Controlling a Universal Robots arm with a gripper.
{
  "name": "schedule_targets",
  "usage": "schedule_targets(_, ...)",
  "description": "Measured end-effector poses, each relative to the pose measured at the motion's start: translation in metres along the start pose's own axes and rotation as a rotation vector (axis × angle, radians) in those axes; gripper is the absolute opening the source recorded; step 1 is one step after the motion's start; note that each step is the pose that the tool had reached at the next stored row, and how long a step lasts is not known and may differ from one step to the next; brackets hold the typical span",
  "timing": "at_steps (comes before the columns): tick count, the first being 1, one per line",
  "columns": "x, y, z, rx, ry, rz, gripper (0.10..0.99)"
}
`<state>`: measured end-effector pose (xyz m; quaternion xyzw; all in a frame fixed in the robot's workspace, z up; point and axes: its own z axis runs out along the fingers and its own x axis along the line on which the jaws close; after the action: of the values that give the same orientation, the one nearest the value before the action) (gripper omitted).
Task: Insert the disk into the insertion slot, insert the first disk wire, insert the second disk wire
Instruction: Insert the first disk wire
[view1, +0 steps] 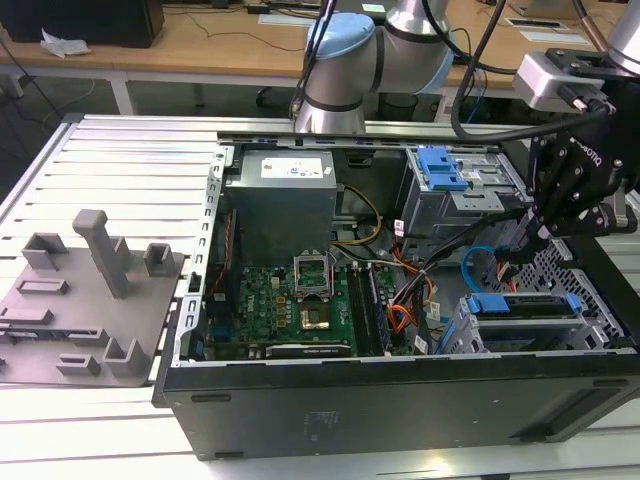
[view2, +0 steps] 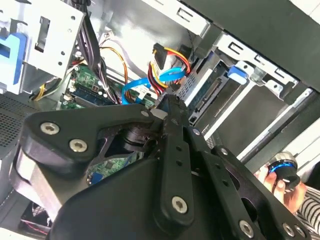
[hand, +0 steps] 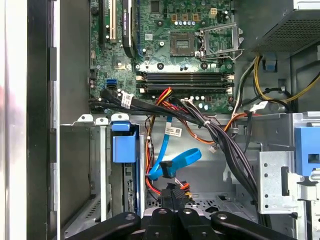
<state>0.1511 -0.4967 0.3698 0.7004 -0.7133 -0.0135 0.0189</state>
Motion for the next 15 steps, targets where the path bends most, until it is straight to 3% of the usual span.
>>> schedule_targets(7,-0.0001,0.0,0.0,0.0,0.0,0.0,0.114)
schedule_targets(12,-0.0003,0.0,0.0,0.0,0.0,0.0,0.361)
schedule_targets(13,-0.0003,0.0,0.0001,0.0,-0.0001,0.002,0.361)
schedule_targets(15,-0.0003,0.0,0.0009,-0.001,-0.0028,0.062,0.361)
